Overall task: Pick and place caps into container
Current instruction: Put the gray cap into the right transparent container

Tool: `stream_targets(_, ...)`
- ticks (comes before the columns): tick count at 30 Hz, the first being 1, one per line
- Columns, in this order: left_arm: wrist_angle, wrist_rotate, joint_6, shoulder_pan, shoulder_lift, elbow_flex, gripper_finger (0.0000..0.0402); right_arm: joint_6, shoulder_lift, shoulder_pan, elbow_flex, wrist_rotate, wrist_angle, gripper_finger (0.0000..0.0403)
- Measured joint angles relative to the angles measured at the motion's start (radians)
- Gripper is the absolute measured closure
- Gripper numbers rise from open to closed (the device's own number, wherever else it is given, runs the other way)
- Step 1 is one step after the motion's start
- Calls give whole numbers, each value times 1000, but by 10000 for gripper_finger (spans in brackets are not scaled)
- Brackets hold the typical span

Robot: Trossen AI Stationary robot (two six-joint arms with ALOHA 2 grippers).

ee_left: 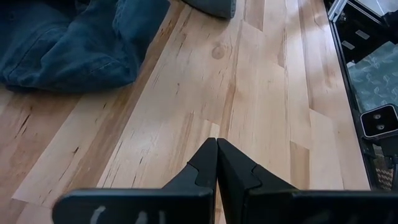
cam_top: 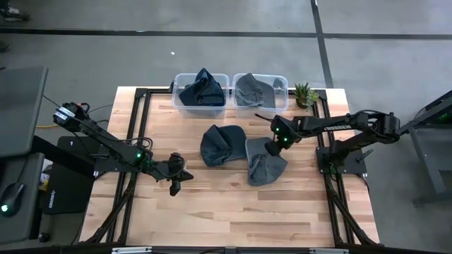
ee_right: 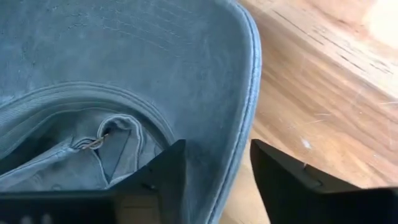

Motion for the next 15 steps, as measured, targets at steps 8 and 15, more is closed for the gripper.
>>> stream_targets(8,0,0,0,0,0,0,401,-40,-1,0,2,-17,7,362)
stream_targets(15,-6,1,0,0,0,0,401,-44,-94,22,3,64,-2,395)
